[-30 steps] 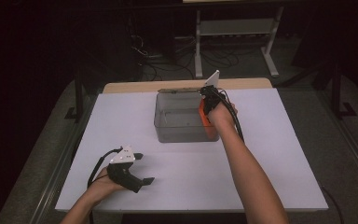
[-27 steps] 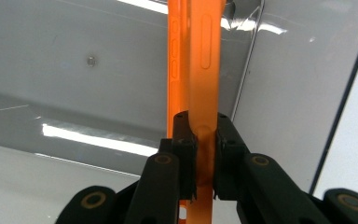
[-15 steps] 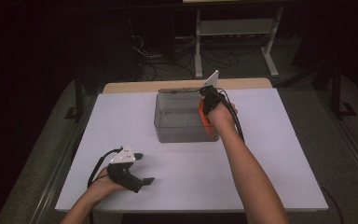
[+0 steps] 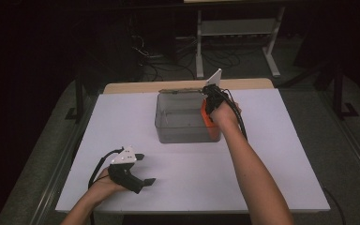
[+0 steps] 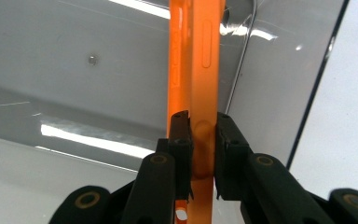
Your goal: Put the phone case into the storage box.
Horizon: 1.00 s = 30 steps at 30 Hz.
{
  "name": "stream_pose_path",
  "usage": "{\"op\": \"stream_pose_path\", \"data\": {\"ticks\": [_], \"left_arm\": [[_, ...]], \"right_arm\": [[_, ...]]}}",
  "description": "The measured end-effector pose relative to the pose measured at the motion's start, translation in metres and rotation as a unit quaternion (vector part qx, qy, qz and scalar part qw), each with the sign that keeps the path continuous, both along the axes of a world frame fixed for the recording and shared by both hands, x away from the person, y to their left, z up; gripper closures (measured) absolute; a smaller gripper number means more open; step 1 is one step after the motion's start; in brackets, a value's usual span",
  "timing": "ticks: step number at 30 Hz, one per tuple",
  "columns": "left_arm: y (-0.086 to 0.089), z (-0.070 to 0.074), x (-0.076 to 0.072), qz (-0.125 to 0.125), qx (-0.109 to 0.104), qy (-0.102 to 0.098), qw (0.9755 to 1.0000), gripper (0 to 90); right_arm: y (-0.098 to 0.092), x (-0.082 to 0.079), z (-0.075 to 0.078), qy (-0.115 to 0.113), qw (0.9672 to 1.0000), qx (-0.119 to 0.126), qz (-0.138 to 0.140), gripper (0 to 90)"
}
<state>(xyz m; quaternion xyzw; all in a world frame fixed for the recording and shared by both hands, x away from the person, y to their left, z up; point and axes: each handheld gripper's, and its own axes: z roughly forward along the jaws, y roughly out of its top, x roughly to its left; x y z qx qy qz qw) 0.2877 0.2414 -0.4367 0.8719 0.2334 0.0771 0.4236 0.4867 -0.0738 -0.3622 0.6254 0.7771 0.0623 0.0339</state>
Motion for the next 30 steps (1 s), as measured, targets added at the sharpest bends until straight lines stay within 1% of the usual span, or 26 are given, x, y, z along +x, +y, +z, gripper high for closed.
{"op": "stream_pose_path", "data": {"ticks": [9, 19, 21, 30], "left_arm": [[-0.001, 0.0, 0.0, 0.0, 0.0, 0.0, 1.0, 0.0], [-0.001, 0.0, 0.0, -0.001, 0.0, 0.0, 1.0, 0.0], [-0.001, 0.0, 0.0, -0.001, 0.0, 0.0, 1.0, 0.0], [-0.001, 0.0, 0.0, -0.001, 0.0, -0.001, 1.0, 0.0]], "right_arm": [[0.001, -0.002, 0.006, -0.007, 0.9999, 0.002, 0.009, 74.5], [0.0, -0.001, 0.015, -0.017, 0.9998, 0.001, 0.011, 71.7], [0.0, -0.001, 0.016, -0.018, 0.9998, 0.0, 0.012, 69.8], [-0.001, -0.002, 0.024, -0.028, 0.9995, 0.005, 0.015, 68.7]]}}
